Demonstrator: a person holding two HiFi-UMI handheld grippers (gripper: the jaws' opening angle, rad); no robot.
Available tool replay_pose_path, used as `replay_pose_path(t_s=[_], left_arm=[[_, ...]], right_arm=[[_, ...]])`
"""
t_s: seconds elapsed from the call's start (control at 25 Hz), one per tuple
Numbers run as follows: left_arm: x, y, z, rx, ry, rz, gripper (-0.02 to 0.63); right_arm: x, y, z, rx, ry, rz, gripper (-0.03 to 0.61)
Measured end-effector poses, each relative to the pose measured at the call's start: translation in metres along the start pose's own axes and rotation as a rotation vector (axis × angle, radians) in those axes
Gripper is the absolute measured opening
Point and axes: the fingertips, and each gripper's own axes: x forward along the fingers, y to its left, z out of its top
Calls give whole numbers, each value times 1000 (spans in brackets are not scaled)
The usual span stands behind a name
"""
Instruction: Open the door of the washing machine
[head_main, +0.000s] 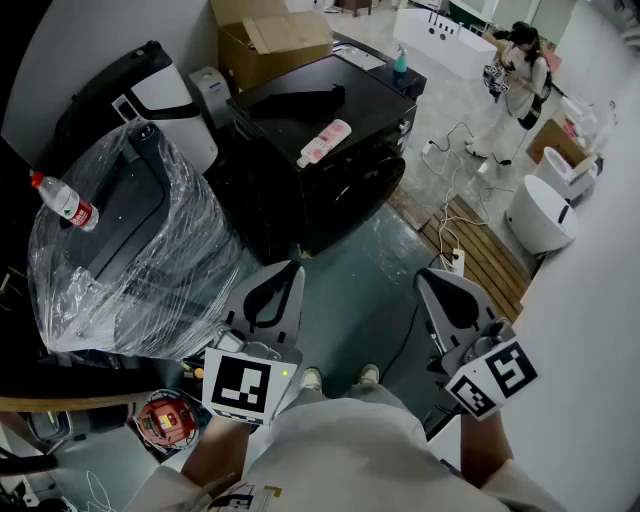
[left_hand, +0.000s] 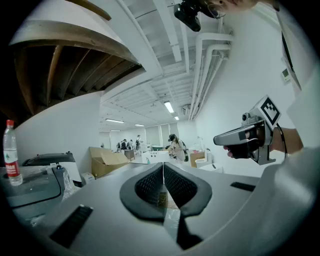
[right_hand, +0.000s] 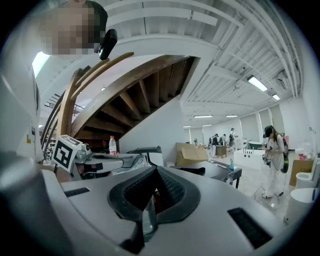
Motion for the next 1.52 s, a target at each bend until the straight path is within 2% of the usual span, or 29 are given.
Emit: replay_pose_path(t_s=[0.52,0.8,0.96,1.12,1.32,1.44,1.52], left_arm=[[31,-32,-3,-9,39,28,21],[55,-52,-6,-27,69,75,21],[66,-66,-13,2,85,89,21],[77,-82,-9,-12,84,121,21],[86,-93,-17,25,113,109,21],[96,-93,-14,-13,111,132,21],[104,-92,-18,-8,118,129,21]], right_arm=[[-13,-43,-15,2,33,31,26],[-26,-75,-23,8,45,73,26],[-36,-96,-28,8,46,96,26],[-46,-116,-32,10,43,106,26],[-51,-133,-41,26,60,120,26],[-47,-145,-48,43,60,109,26],[-41,-153,-49,58,53,102,26]])
